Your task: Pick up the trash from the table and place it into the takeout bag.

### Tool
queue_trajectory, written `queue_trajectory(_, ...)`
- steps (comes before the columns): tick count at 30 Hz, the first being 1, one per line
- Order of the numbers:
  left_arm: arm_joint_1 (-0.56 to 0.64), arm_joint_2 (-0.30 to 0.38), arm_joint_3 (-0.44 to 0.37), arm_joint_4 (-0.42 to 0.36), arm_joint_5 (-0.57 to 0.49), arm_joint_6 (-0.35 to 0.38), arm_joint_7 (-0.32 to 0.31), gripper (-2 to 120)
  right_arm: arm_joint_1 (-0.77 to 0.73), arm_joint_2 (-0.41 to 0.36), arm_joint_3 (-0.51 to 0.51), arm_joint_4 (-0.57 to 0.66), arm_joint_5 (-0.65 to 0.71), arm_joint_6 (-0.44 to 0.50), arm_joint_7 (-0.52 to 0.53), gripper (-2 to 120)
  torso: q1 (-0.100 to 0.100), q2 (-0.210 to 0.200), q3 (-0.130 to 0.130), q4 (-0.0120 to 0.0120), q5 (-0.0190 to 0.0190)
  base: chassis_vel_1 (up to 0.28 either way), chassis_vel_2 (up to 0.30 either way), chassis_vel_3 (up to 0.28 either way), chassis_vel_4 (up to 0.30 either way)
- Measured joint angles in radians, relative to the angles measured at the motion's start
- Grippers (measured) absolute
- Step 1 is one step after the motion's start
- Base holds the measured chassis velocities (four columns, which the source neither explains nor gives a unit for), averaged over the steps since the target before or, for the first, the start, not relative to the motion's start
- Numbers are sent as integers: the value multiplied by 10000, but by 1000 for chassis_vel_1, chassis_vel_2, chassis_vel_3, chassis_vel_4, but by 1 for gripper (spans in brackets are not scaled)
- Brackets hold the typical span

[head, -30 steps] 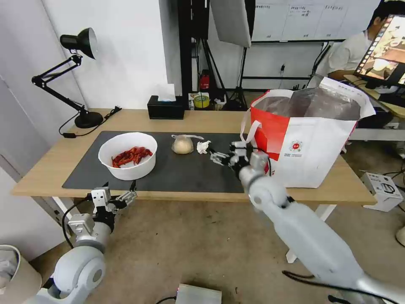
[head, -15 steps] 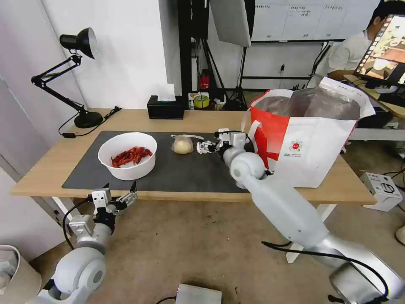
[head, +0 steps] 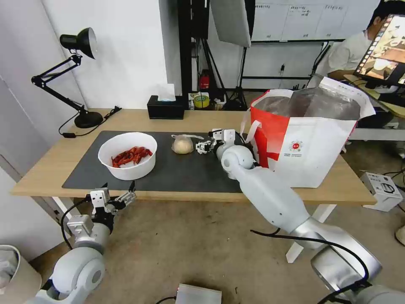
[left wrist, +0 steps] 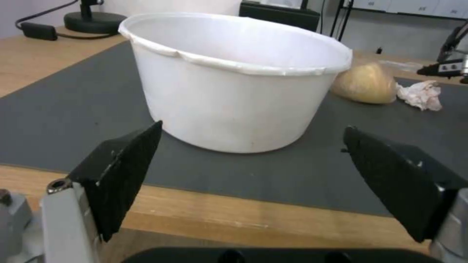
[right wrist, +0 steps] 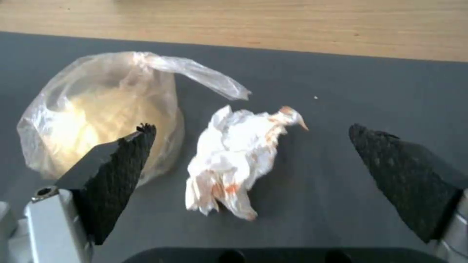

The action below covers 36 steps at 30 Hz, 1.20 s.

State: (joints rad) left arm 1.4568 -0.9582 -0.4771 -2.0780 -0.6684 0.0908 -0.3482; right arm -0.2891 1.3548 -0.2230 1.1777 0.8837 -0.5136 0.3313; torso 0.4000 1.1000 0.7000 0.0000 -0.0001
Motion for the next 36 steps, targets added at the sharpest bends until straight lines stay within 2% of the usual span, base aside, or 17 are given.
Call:
queue_trajectory(5,-3,6,-2,3,-6,-10,37,100,271,277,-2,-576,-40,-24,-325,100,0,0,0,0,0,0,0,0,0)
queue_trajectory(16,-62,46,-26,81,-47,-23,67,100,425,340,-197,-902,-759,-458,-581,100,0,0,0,0,1,0,0,0,0)
queue_trajectory(34,-27,35,-73,46,-71,-49,86,100,705,508,-418,-1463,-993,-661,-988,100,0,0,0,0,1,0,0,0,0)
queue_trajectory(36,14,17,-98,25,-71,-56,87,100,712,542,-423,-1514,-974,-698,-1050,93,0,0,0,0,1,0,0,0,0)
